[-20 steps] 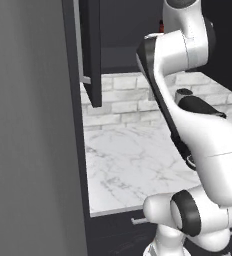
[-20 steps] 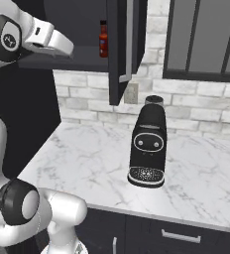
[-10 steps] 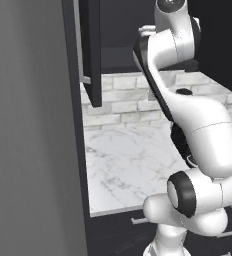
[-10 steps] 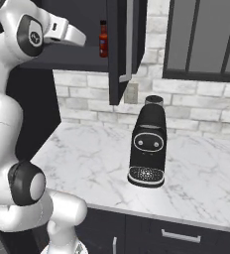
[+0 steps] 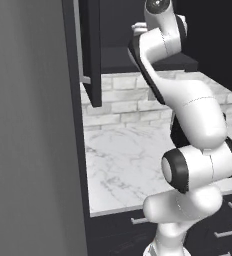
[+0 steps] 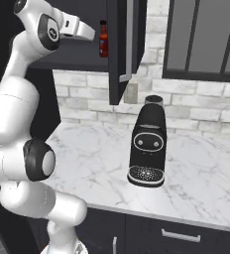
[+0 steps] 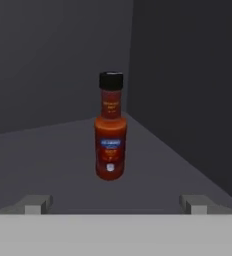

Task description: Move the mayonnaise and condiment bottle from the cabinet to the dining counter.

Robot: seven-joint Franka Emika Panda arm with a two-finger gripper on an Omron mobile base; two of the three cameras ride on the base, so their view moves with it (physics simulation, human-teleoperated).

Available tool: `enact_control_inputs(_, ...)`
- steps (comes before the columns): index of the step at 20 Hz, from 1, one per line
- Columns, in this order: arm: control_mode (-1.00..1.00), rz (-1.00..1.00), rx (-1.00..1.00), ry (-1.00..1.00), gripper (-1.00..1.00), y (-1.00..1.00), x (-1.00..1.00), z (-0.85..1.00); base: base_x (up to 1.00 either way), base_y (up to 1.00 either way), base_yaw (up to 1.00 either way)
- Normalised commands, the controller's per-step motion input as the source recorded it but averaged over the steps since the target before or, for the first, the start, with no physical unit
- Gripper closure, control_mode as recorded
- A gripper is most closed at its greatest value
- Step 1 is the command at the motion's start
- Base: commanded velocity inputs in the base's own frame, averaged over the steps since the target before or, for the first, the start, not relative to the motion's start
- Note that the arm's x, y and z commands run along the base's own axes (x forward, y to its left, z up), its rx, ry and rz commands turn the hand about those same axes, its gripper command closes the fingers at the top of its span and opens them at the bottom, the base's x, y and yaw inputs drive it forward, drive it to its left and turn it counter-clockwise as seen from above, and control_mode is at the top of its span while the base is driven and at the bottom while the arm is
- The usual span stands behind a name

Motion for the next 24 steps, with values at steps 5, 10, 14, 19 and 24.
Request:
enact_control_inputs(5, -1.0, 0.0, -0.02, 0.0, -1.0, -0.04, 0.68, 0.0, 0.0, 0.0, 0.0)
enact_control_inputs(10, -1.0, 0.0, -0.02, 0.0, -1.0, -0.14, 0.42, 0.0, 0.0, 0.0, 0.0)
enact_control_inputs(14, -1.0, -0.01, -0.05, 0.0, -1.0, -0.16, 0.21, 0.0, 0.0, 0.0, 0.0)
enact_control_inputs(19, -1.0, 0.0, -0.03, 0.0, -1.0, -0.12, 0.31, 0.0, 0.0, 0.0, 0.0)
enact_control_inputs(24, -1.0, 0.0, -0.02, 0.0, -1.0, -0.09, 0.38, 0.0, 0.0, 0.0, 0.0)
